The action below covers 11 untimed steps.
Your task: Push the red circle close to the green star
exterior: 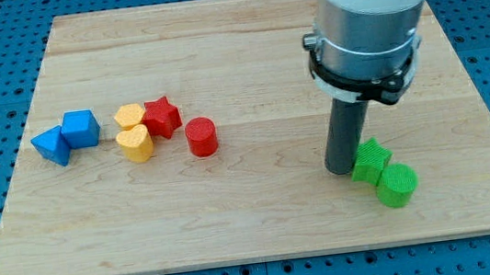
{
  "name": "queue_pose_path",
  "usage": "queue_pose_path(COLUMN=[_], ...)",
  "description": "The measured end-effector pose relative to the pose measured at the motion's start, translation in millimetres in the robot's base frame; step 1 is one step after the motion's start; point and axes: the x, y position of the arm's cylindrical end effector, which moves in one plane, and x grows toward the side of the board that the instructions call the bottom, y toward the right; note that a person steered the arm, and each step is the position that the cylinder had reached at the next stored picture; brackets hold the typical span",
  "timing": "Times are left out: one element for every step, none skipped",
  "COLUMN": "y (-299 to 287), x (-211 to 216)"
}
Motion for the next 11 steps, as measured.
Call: queue_pose_path(y=[-90, -155, -227, -301, -281, -251, -219, -155, -91, -78, -97], x=[-27, -5, -4, -35, -86, -77, -71, -59, -32, -26, -38])
